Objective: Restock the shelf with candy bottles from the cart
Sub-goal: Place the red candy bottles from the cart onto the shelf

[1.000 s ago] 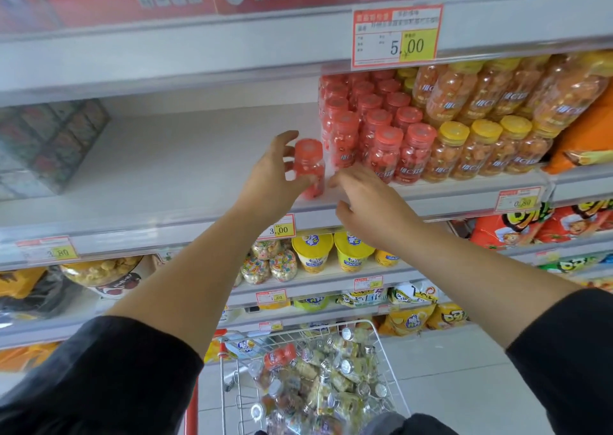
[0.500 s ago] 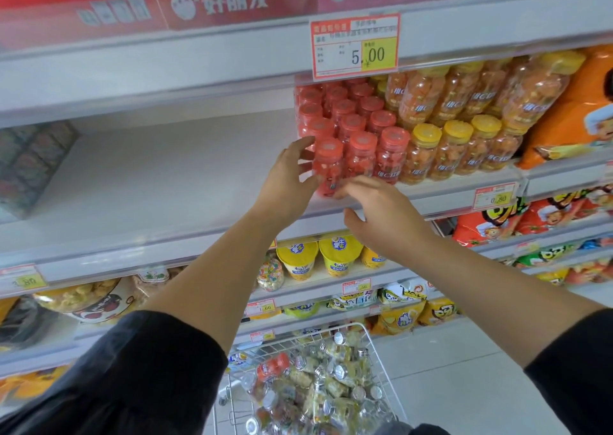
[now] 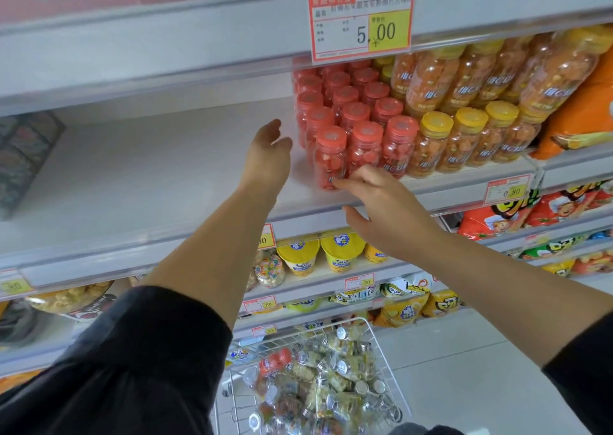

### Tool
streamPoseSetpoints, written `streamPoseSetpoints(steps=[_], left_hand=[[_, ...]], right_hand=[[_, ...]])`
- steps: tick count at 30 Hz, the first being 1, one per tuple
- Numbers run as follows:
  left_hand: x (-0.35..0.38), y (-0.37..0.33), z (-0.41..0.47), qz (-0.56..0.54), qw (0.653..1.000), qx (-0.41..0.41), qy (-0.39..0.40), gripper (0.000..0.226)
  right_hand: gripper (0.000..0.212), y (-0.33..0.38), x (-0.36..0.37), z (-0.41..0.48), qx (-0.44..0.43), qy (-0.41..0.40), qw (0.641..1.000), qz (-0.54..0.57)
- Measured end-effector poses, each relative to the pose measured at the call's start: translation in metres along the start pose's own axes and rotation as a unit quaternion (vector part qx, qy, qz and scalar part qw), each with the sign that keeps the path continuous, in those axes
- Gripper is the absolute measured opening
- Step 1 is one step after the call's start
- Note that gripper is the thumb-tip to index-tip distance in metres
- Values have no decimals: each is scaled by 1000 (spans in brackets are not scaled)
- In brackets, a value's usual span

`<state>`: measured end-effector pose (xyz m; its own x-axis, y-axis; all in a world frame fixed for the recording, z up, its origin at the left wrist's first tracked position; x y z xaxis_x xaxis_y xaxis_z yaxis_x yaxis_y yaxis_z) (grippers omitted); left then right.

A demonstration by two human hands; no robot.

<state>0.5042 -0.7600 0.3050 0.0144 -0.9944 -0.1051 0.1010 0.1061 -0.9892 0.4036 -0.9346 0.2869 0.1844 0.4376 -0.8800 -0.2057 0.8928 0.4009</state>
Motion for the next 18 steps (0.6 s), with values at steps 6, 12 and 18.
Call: streamPoseSetpoints(steps=[6, 12, 18], left_hand=[[24, -12, 3, -48, 996, -32, 65, 31], [31, -14, -3, -66, 994, -14, 88, 33], [16, -12, -17, 75, 997, 29, 15, 28]], right_hand=[[48, -7, 2, 2, -19, 9, 1000, 6], [52, -5, 5, 3, -23, 17, 1000, -8], [53, 0, 6, 3, -22, 18, 999, -20]])
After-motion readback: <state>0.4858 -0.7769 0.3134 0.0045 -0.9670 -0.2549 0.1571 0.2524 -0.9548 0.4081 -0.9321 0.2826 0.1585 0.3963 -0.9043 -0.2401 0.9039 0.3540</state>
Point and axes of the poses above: each hand's wrist, its own z-axis towards the middle knuckle, its own x-axis out of the palm, y = z × x, the point moved 2 cm from there along z, towards the middle knuckle, and after that the axes turned 13 degrees about x, right-handed, at the moved point
